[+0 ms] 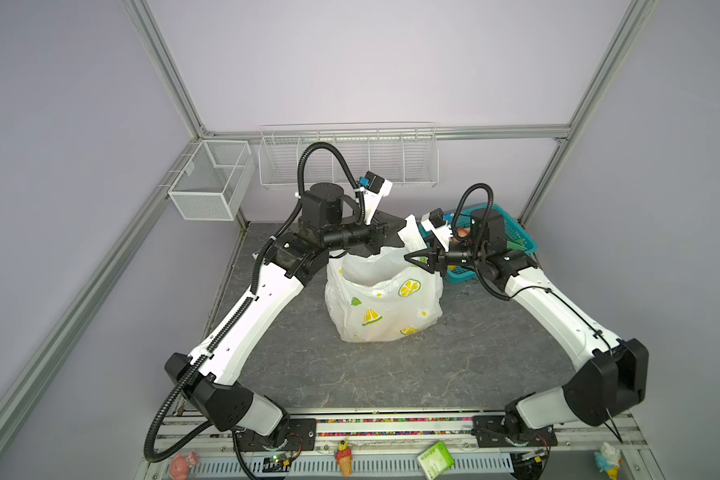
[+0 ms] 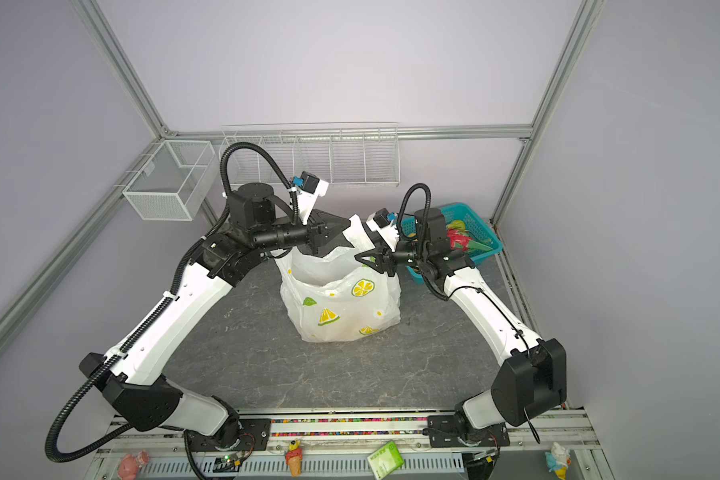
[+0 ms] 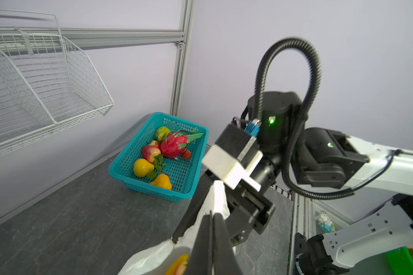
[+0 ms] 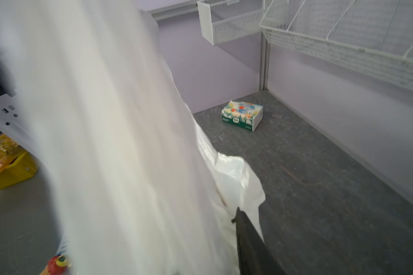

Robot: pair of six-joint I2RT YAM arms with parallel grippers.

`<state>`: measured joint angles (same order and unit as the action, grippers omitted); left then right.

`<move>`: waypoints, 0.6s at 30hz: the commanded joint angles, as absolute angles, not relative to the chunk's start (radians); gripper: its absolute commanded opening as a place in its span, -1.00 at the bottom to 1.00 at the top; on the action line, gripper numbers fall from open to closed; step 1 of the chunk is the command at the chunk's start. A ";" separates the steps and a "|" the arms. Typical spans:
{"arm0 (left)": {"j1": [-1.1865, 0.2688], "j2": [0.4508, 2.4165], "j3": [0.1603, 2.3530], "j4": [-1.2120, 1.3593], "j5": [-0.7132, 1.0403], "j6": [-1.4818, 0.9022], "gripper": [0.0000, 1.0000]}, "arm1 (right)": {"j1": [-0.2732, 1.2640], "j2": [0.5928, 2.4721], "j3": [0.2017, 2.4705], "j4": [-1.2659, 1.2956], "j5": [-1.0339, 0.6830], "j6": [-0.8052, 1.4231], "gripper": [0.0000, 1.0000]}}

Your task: Place the fake fruits into the plastic bag and tie a complex knot

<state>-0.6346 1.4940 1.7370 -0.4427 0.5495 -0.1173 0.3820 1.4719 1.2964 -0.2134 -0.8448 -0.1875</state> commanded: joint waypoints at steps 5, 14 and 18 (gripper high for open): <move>-0.623 1.463 1.692 -0.346 0.580 -0.189 -1.00 | 0.384 1.454 1.192 -0.126 -0.764 -0.170 -0.39; -0.624 1.462 1.648 -0.309 0.576 -0.230 -1.00 | 0.523 1.324 1.120 0.066 -0.351 -0.091 0.99; -0.623 1.460 1.642 -0.301 0.583 -0.239 -1.00 | 0.565 1.322 1.123 0.144 -0.182 -0.037 0.94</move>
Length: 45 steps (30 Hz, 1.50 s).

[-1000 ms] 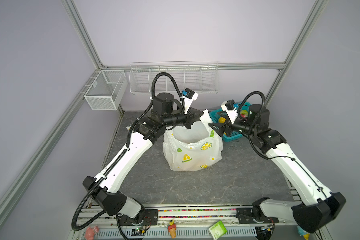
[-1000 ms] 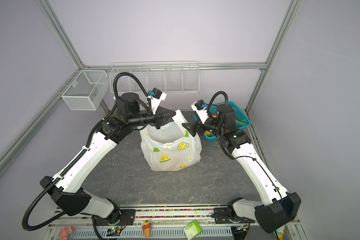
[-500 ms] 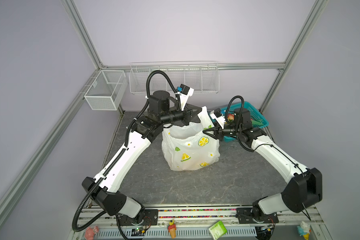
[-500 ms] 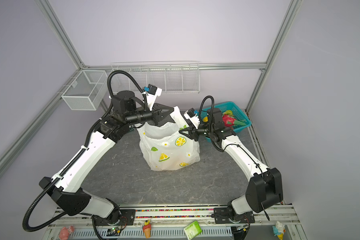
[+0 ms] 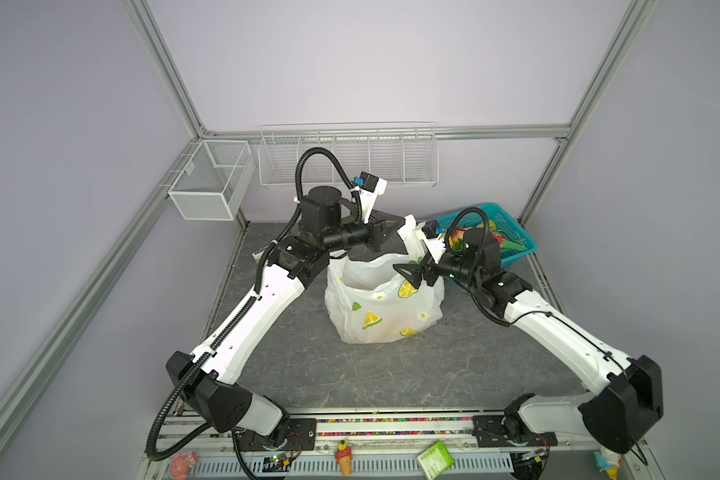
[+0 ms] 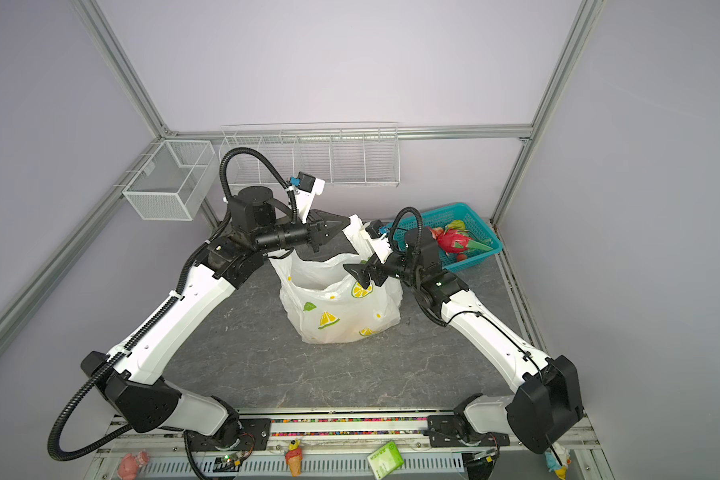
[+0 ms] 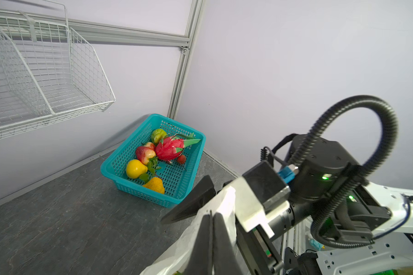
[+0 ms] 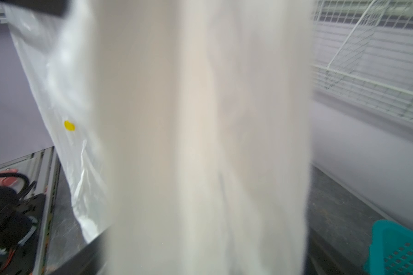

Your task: Place the fake fruits into the plastic bag and tie a complex knot

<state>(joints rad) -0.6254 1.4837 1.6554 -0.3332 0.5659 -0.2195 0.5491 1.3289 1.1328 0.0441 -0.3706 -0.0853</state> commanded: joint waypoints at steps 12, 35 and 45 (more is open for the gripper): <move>-0.624 1.441 1.623 -0.268 0.595 -0.315 -1.00 | 0.643 1.464 1.141 0.335 0.316 0.045 0.55; -0.557 1.435 1.689 -0.488 0.430 -0.105 -0.29 | 0.625 1.360 0.885 0.489 0.076 0.098 -0.34; -0.523 1.498 1.628 -0.374 0.788 -0.009 0.47 | 0.600 1.376 0.921 0.479 -0.078 0.137 -0.38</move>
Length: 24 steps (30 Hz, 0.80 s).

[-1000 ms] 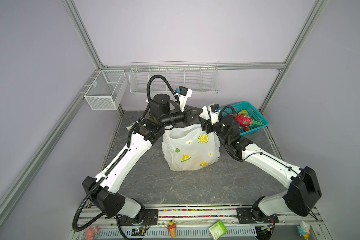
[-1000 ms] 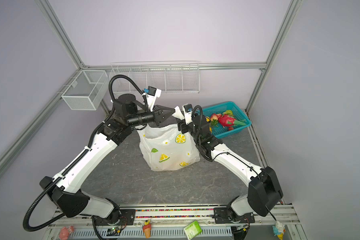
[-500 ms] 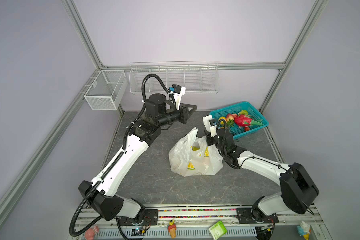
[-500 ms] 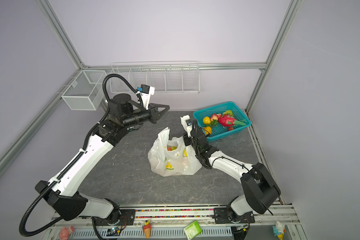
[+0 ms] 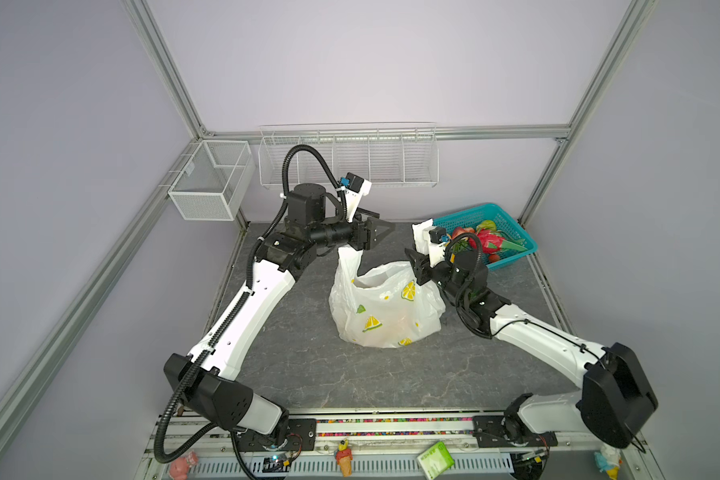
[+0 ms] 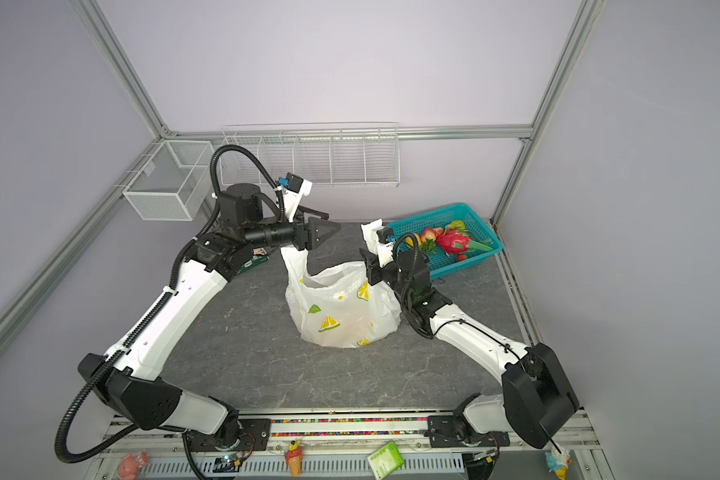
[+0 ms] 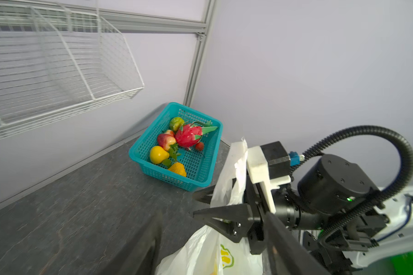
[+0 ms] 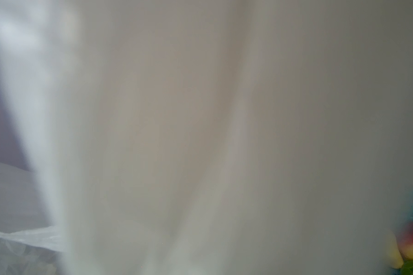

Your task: Place the fake fruits into the plastic bag and tie a complex knot

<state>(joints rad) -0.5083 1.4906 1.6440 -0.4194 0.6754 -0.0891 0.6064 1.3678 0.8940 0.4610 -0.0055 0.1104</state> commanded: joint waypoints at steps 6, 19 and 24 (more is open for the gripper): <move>-0.548 1.589 1.720 -0.458 0.765 0.074 0.54 | 0.598 1.388 0.939 0.472 -0.125 0.136 -0.40; -0.574 1.700 1.802 -0.414 0.824 -0.030 -0.12 | 0.598 1.401 0.948 0.462 -0.144 0.133 -0.43; -0.574 1.730 1.821 -0.412 0.827 -0.061 -0.41 | 0.598 1.401 0.948 0.462 -0.147 0.130 -0.44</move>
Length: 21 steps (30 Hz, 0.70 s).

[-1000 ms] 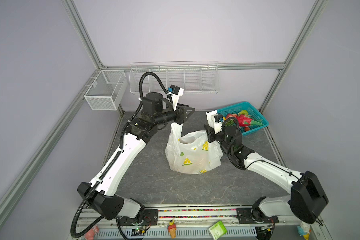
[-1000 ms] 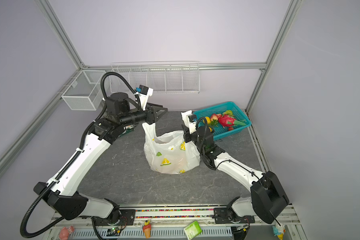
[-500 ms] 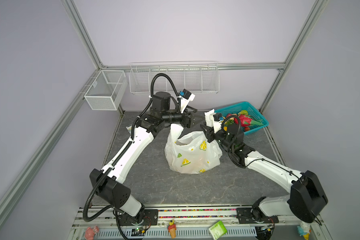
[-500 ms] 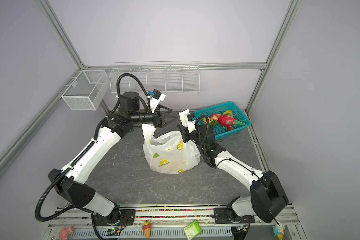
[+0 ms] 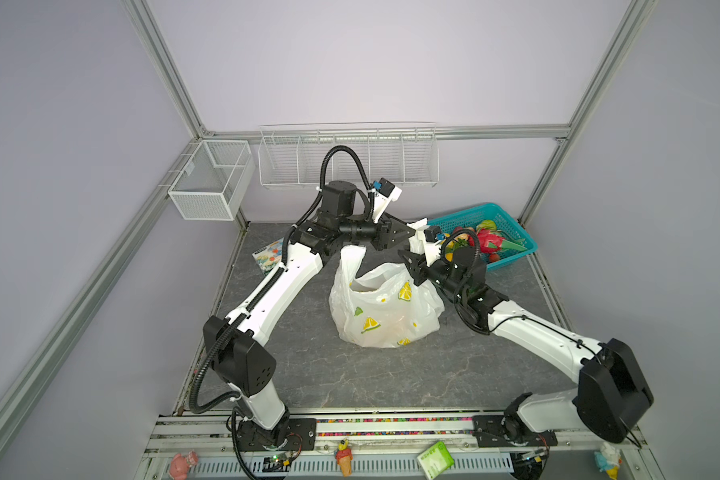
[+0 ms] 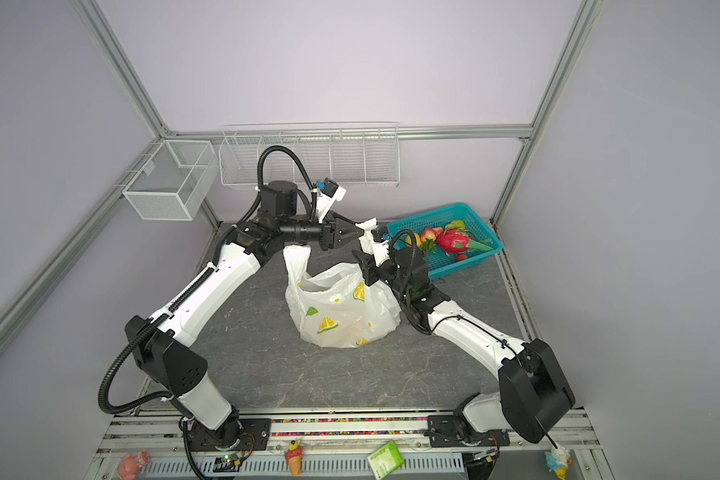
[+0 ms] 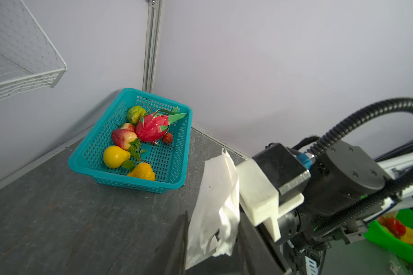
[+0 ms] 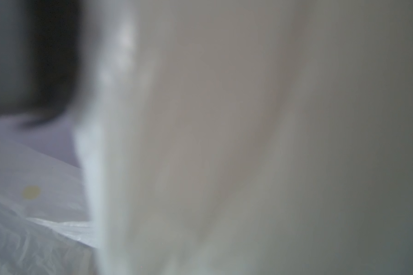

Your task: Place the fake fruits into the plastic bag and tie a complex knot

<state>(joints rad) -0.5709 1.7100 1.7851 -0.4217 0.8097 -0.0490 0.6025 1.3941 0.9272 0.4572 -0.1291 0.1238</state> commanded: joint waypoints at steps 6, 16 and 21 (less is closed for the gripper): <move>-0.574 1.733 1.803 -0.361 0.833 -0.109 -0.86 | 0.598 1.398 0.952 0.452 -0.132 0.125 -0.40; -0.565 1.654 1.680 -0.242 0.719 -0.288 -1.00 | 0.613 1.363 0.956 0.324 0.098 0.084 0.34; -0.558 1.610 1.626 -0.155 0.701 -0.407 -1.00 | 0.635 1.395 0.963 0.324 0.204 0.092 0.29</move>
<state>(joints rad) -0.5674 1.6657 1.6455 -0.2466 0.7284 -0.3111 0.6243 1.3819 0.9424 0.3275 0.1036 0.0963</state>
